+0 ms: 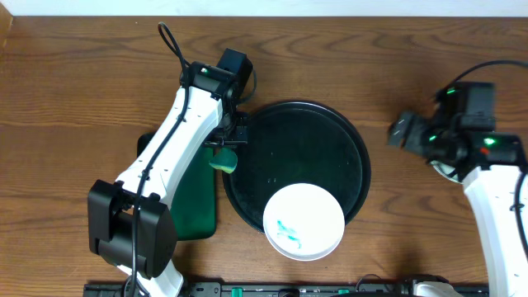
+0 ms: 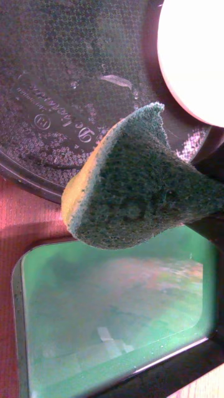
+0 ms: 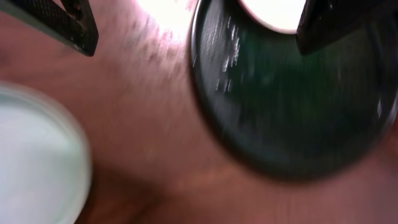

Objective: Clean dirty plates on tray and stack at the side
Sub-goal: 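Reach the right gripper to the white plate's rim on the black tray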

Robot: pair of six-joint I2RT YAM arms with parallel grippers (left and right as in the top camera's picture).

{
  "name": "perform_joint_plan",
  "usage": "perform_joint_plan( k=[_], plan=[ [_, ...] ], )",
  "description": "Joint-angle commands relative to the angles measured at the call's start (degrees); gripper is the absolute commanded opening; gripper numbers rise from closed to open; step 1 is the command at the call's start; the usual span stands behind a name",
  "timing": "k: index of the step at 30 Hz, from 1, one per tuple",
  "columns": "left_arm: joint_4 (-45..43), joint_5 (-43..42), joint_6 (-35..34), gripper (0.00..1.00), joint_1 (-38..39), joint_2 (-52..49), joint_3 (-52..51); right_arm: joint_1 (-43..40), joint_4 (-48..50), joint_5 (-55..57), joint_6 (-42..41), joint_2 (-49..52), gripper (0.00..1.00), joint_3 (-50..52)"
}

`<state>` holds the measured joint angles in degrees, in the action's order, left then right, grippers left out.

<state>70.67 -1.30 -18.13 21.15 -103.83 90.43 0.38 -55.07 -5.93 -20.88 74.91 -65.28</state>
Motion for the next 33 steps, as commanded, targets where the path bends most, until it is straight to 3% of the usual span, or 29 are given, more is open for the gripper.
perform_joint_plan(
  k=[1, 5, 16, 20, 26, 33],
  plan=[
    [0.22, 0.48, 0.48, 0.08, -0.24, -0.76, -0.44, 5.42, -3.08, -1.11, -5.97, 0.28, 0.99, 0.15],
    [0.2, 0.48, 0.5, 0.07, -0.24, -0.76, -0.44, 12.66, -7.69, -1.62, -9.51, 0.31, 0.99, 0.63],
    [0.2, 0.48, 0.5, 0.07, -0.24, -0.76, -0.44, 24.26, -5.4, 1.95, -11.82, 0.44, 0.99, 6.05],
    [0.2, 0.48, 0.5, 0.07, -0.24, -0.76, -0.44, 24.26, -4.76, 1.62, -8.15, 0.83, 0.98, 8.9],
    [0.22, 0.48, 0.5, 0.07, -0.24, -0.76, -0.44, 24.26, 2.73, -8.46, 4.81, 1.33, 0.96, 14.97],
    [0.22, 0.48, 0.5, 0.07, -0.24, -0.76, -0.44, 24.26, 10.27, -11.61, 5.77, 2.49, 0.95, 21.05]
  ],
)
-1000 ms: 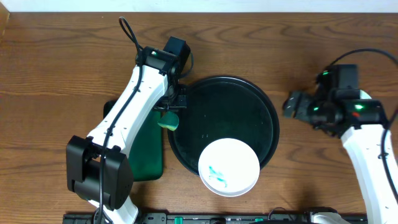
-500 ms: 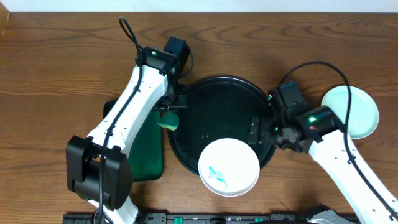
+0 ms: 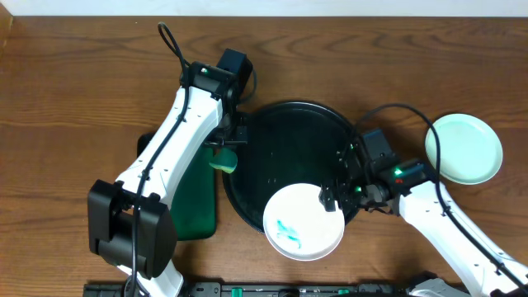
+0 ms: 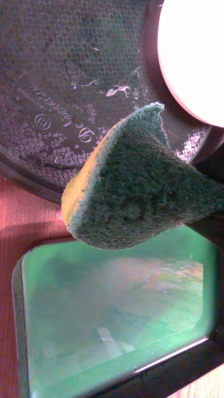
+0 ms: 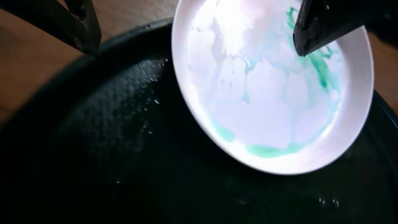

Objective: Clean dirty plates on tray and stack at the side
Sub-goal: 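Reach the right gripper to the white plate's rim on the black tray, then grip the white plate rim and pull it toward the tray center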

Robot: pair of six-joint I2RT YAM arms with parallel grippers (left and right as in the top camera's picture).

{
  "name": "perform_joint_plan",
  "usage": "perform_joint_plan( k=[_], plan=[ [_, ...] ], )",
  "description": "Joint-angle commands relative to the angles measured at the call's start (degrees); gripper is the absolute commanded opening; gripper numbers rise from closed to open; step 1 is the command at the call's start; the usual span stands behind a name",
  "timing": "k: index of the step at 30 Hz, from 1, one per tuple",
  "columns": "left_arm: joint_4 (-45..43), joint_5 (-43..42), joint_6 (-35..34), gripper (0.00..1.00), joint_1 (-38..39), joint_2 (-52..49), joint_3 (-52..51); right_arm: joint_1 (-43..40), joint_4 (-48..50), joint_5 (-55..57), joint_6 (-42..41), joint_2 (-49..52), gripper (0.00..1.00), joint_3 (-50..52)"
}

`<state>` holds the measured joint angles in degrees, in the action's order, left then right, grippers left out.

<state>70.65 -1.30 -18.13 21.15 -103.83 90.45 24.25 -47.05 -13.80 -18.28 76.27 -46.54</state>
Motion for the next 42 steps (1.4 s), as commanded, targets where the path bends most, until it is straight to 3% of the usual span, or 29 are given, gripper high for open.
perform_joint_plan(
  k=[1, 7, 13, 17, 20, 25, 28, 31, 33, 38, 42],
  plan=[
    [0.24, 0.48, 0.5, 0.07, -0.24, -0.76, -0.46, 0.39, 3.39, -4.59, 3.21, 1.53, 0.95, 3.1],
    [0.24, 0.48, 0.5, 0.07, -0.24, -0.76, -0.46, 0.42, 8.72, -9.4, 3.8, 4.52, 0.83, 6.1],
    [0.26, 0.46, 0.48, 0.07, -0.24, -0.76, -0.46, 0.61, 10.97, -10.34, 3.06, 7.89, 0.78, 6.16],
    [0.26, 0.48, 0.48, 0.07, -0.24, -0.76, -0.46, 0.61, 11.1, -10.54, 2.86, 8.96, 0.61, 6.16],
    [0.26, 0.48, 0.48, 0.07, -0.24, -0.76, -0.46, 0.61, 11.06, -10.54, 2.45, 9.16, 0.6, 6.19],
    [0.26, 0.48, 0.5, 0.07, -0.24, -0.76, -0.46, 0.61, 11.06, -10.75, 1.44, 9.14, 0.4, 6.27],
    [0.26, 0.46, 0.5, 0.07, -0.24, -0.76, -0.46, 0.63, 10.99, -10.71, 0.63, 9.16, 0.39, 6.29],
    [0.26, 0.48, 0.5, 0.07, -0.24, -0.76, -0.46, 0.94, 11.13, -10.69, -0.9, 9.16, 0.49, 6.62],
    [0.26, 0.48, 0.5, 0.07, -0.24, -0.76, -0.46, 1.42, 11.32, -10.69, -1.55, 9.16, 0.5, 7.04],
    [0.26, 0.48, 0.5, 0.07, -0.24, -0.76, -0.46, 3.17, 13.88, -10.62, -4.5, 9.16, 0.38, 9.11],
    [0.26, 0.48, 0.5, 0.07, -0.24, -0.76, -0.46, 3.8, 15.17, -10.16, -6.19, 9.16, 0.1, 9.94]
  ],
)
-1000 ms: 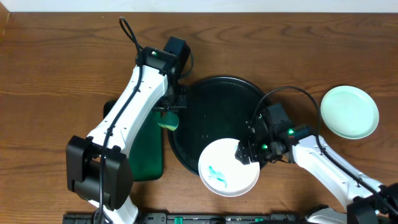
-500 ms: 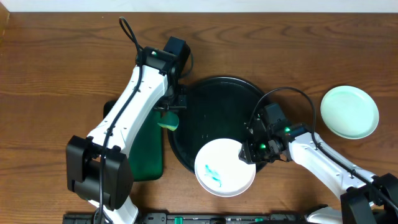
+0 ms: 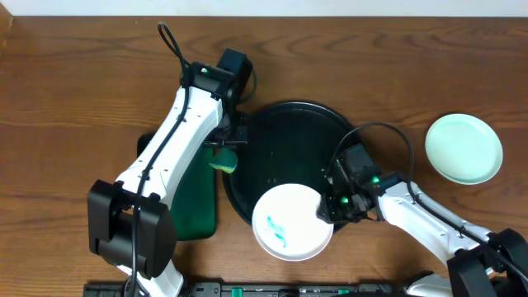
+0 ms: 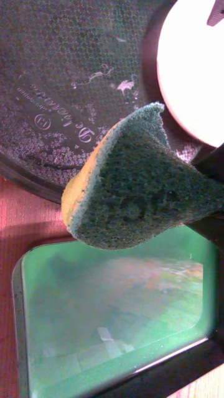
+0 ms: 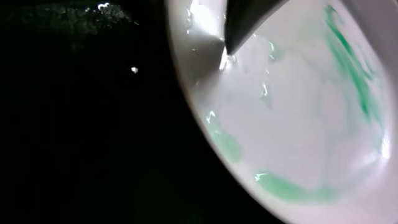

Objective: Clean dirty plates on tray and stack at the side
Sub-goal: 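Grip the white plate rim and pull it toward the tray center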

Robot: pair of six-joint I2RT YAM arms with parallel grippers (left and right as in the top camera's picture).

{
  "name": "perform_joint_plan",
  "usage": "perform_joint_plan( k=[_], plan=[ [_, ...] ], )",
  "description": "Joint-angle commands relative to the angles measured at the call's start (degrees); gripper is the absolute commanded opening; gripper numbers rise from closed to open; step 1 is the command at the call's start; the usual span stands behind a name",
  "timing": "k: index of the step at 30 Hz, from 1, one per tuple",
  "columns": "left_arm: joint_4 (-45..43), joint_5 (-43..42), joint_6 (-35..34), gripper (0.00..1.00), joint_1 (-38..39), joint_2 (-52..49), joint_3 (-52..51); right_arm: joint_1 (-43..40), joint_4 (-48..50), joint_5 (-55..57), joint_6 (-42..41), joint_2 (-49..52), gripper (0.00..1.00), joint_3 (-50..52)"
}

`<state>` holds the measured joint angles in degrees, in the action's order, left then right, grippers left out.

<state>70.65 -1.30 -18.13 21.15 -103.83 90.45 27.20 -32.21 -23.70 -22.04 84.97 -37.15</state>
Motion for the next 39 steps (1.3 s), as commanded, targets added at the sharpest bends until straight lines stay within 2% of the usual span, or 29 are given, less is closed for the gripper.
perform_joint_plan(
  k=[1, 7, 17, 22, 31, 33, 37, 39],
  plan=[
    [0.26, 0.48, 0.5, 0.07, -0.24, -0.76, -0.46, 0.87, 0.37, -0.09, -2.8, 0.46, 0.02, 0.55],
    [0.28, 0.46, 0.5, 0.07, -0.24, -0.76, -0.46, 0.87, 1.44, 4.31, -4.09, 0.35, 0.01, 0.5],
    [0.66, 0.48, 0.5, 0.07, -0.24, -0.76, -0.46, 0.22, 2.47, 28.41, -11.17, -4.96, 0.01, -5.62],
    [0.66, -0.04, 0.5, 0.07, -0.24, -0.76, -0.46, 0.22, 3.76, 29.53, -11.85, -3.04, 0.01, -5.49],
    [-1.4, -9.99, 0.61, 0.07, -0.17, -1.7, -0.46, 0.11, 7.82, 29.22, -15.72, 10.82, 0.01, -4.96],
    [-2.12, -14.75, 2.97, 0.07, -0.17, -2.27, -0.46, 0.11, 8.74, 29.05, -16.09, 13.05, 0.01, -4.96],
    [-4.44, -24.09, 5.27, 0.07, 0.76, -3.34, -0.61, 0.11, 10.38, 27.91, -16.11, 13.31, 0.01, -5.01],
    [-5.88, -26.18, 5.51, 0.07, 1.86, -3.61, -0.92, 0.02, 10.71, 27.91, -16.22, 12.74, 0.01, -5.09]
  ],
)
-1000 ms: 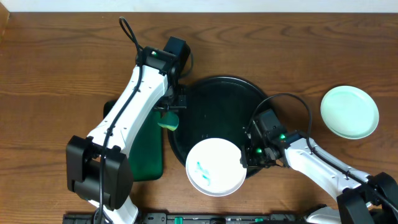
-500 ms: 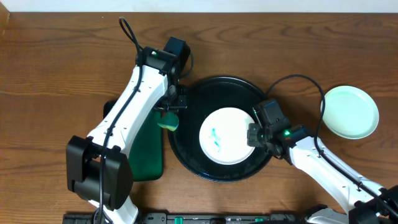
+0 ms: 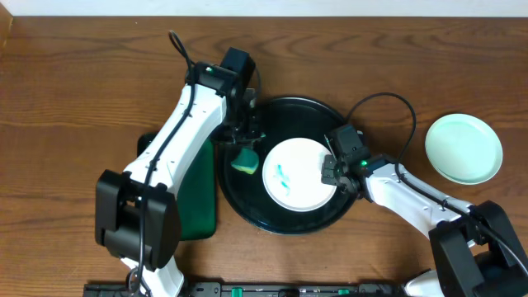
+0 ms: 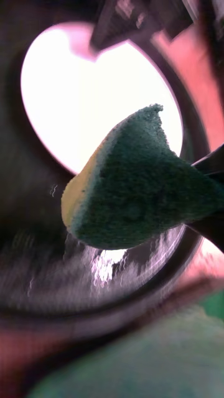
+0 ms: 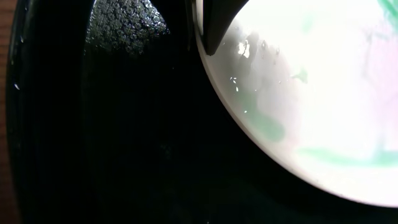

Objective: Clean dirty plates on tray and stack at the side
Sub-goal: 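Grip the white plate rim and pull it toward the tray center, then lower the sponge in the left gripper onto the white plate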

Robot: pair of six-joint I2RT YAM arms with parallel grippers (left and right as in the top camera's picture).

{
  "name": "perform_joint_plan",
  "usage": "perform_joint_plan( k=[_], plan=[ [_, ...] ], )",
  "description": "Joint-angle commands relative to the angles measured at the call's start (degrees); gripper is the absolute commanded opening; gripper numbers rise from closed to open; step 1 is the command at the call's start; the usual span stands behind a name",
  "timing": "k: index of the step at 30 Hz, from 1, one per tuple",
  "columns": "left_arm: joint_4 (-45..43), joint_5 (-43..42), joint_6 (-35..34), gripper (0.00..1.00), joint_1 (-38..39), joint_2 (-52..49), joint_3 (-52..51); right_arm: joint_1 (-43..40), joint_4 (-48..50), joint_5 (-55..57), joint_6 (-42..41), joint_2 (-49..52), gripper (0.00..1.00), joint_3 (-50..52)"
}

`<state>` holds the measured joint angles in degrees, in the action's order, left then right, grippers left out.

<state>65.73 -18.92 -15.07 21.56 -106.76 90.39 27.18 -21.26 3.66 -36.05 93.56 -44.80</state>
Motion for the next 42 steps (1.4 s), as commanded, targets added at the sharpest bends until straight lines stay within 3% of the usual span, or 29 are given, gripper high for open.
perform_joint_plan(
  k=[1, 8, 16, 23, 29, 39, 42],
  plan=[
    [-2.08, -9.77, 2.89, 0.07, 2.25, -0.72, -1.25, -0.07, -0.15, 0.24, -2.27, 3.82, 0.01, 2.45],
    [-11.72, -17.11, 3.96, 0.07, 7.34, -0.72, -5.22, -2.93, -0.39, -2.89, -2.78, 3.48, 0.01, 2.05],
    [-25.16, -19.69, -6.82, 0.07, 8.63, -0.74, -14.45, -8.15, -0.07, -3.3, -8.2, 3.32, 0.01, 2.03],
    [-33.22, -19.56, -14.53, 0.07, 8.74, -0.74, -16.41, -8.44, 2.25, -4.15, -14.69, 1.25, 0.01, 2.03],
    [-42.8, -17.94, -20.04, 0.07, 8.79, -2.91, -18.49, -8.33, 1.92, -7.28, -14.49, 0.5, 0.01, 2.05],
    [-45.81, -17.68, -18.91, 0.07, 10.69, -16.06, -18.49, -8.33, -0.09, -9.97, -13.18, 0.48, 0.01, 2.05],
    [-44.76, -10.38, -16.96, 0.07, 10.54, -16.61, -18.49, -8.33, -1.11, -9.99, -13.16, 0.48, 0.01, 2.05]
  ],
)
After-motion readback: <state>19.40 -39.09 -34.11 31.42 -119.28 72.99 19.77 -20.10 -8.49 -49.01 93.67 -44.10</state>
